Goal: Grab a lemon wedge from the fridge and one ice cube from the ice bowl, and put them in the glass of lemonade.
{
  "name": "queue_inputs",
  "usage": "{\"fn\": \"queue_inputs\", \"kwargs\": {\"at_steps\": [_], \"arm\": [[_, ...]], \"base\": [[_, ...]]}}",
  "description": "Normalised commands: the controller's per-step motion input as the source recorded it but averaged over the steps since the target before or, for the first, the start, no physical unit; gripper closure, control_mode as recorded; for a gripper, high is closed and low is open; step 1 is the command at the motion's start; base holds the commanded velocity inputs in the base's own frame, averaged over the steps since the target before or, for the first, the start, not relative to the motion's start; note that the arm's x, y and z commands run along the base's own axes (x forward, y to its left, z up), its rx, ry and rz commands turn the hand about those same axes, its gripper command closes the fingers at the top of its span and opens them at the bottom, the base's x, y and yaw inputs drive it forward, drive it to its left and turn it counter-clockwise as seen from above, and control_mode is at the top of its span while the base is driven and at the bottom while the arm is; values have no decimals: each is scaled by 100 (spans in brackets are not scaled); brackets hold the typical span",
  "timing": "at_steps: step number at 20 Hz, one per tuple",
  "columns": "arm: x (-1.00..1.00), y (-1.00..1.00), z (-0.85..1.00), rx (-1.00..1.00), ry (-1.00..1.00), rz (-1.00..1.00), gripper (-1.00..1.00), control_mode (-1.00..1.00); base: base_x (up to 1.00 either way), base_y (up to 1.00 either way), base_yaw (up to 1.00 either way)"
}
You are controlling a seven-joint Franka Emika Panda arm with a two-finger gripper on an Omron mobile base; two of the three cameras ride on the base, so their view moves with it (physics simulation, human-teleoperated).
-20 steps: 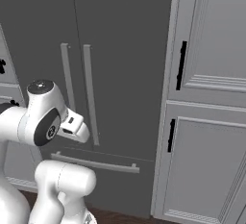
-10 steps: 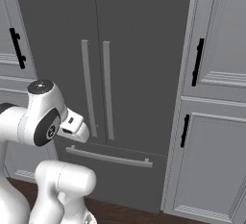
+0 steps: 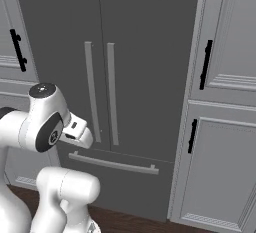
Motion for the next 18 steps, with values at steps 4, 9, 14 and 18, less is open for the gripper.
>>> {"fn": "queue_inputs", "kwargs": {"at_steps": [4,9,14,18], "arm": [[0,0,-3,0,-4,0,-100,-100],[-34,-2,25,1,-23,0,-100,-100],[-21,1,100,-16,-45,2,-100,-100],[30,0,100,-37,-10,1,-100,-100]], "base": [[0,0,0],[0,0,0],[0,0,0],[0,0,0]]}}
